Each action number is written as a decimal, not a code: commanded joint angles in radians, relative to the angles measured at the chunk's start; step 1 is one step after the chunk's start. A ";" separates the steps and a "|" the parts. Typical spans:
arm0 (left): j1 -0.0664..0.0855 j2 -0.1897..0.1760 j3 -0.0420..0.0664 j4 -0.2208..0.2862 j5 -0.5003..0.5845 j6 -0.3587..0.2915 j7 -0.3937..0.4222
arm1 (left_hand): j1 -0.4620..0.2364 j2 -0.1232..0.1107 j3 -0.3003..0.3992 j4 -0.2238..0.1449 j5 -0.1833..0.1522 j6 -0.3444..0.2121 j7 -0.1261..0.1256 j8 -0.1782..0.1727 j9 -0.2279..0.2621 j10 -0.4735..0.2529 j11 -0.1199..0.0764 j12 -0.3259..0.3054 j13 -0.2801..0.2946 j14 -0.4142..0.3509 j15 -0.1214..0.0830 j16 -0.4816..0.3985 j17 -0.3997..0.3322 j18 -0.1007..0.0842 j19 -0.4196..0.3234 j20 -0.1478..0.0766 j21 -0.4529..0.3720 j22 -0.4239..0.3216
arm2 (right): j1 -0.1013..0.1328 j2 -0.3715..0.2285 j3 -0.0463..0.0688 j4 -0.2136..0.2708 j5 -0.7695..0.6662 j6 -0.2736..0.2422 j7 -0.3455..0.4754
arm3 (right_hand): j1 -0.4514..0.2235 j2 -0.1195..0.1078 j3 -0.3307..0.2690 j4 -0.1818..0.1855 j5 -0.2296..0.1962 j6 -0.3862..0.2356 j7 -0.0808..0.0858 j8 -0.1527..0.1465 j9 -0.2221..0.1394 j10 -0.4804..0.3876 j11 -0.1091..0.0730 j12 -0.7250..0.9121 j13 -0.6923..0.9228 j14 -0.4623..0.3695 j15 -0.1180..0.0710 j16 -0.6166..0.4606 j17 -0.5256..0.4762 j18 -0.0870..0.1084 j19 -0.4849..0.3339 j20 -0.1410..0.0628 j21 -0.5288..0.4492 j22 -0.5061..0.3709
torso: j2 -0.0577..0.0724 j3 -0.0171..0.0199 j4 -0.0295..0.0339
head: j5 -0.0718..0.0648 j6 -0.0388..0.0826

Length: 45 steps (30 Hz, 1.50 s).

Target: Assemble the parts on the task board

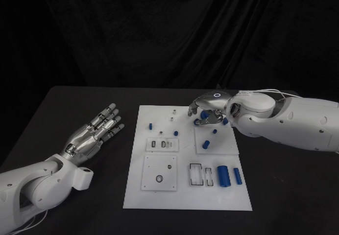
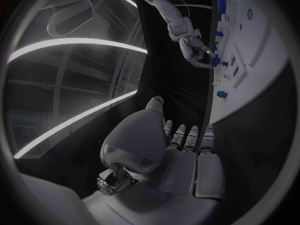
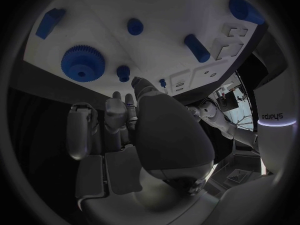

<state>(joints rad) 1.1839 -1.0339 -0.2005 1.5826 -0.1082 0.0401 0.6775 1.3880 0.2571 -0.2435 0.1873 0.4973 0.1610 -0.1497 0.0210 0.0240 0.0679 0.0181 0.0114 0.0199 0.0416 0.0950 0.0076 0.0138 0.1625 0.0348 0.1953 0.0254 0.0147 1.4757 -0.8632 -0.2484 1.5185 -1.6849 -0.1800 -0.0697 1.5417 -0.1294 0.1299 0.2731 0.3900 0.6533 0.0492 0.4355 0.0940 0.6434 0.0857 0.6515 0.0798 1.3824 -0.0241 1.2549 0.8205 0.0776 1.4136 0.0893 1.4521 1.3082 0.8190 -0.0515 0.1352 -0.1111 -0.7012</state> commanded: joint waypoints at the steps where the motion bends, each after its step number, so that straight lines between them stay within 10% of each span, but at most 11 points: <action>1: 0.002 0.006 0.000 -0.004 -0.002 0.023 0.211 | 0.009 0.001 0.001 -0.008 0.008 0.001 0.007 0.003 0.000 -0.001 0.008 0.005 0.001 0.000 0.006 0.007 0.001 0.011 0.000 0.007 0.004 0.001 | -0.006 -0.003 0.001 -0.001 -0.025 0.030 -0.028 | -0.013 0.001 0.007 -0.003 0.013 -0.003 -0.002 -0.006 0.002 -0.008 0.003 -0.006 0.002 0.006 0.003 0.006 0.003 -0.019 0.006 -0.001 0.003 0.003 | 0.004 -0.0017 0.0010 | -0.001 -0.003; 30: 0.002 0.012 -0.002 -0.015 -0.002 0.044 0.203 | 0.012 0.006 0.008 -0.014 0.013 -0.002 0.014 0.003 0.000 0.000 0.014 0.005 0.001 0.000 0.009 0.007 0.001 0.012 0.000 0.010 0.005 0.001 | -0.039 0.009 0.001 -0.039 -0.025 -0.012 0.002 | -0.021 0.020 0.097 -0.041 0.079 0.154 -0.013 0.058 0.093 0.110 -0.006 0.020 0.040 0.023 -0.001 0.035 0.086 -0.027 0.028 -0.003 0.023 0.054 | -0.002 -0.0036 0.0008 | 0.007 -0.022; 45: 0.002 0.014 -0.005 -0.019 -0.002 0.052 0.194 | 0.013 0.011 0.017 -0.024 0.014 0.009 0.035 0.005 0.002 -0.001 0.020 0.005 0.001 0.000 0.014 0.007 0.001 0.013 0.001 0.016 0.006 0.001 | -0.044 0.015 0.001 -0.054 -0.025 -0.127 0.052 | 0.028 0.047 0.168 -0.110 0.019 0.194 0.022 0.085 0.156 0.263 -0.046 0.008 0.050 0.050 -0.027 0.061 0.160 -0.039 0.058 -0.029 0.047 0.110 | -0.003 -0.0036 0.0001 | 0.016 -0.020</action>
<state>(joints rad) 1.1839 -1.0209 -0.2055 1.5619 -0.1092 0.0760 0.6781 1.3959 0.2651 -0.2242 0.1681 0.5061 0.1698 -0.1194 0.0209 0.0251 0.0677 0.0322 0.0114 0.0196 0.0413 0.1022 0.0114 0.0135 0.1624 0.0384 0.2060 0.0253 0.0144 1.4312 -0.8481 -0.2481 1.4609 -1.7002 -0.2439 -0.0397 1.5565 -0.0824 0.2967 0.1666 0.4126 0.8469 0.0673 0.5201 0.2489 0.8529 0.0906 0.6610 0.1209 1.4279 -0.0501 1.3126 0.9798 0.0461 1.4600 0.0642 1.4936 1.3077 0.8158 -0.0550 0.1350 -0.0964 -0.7227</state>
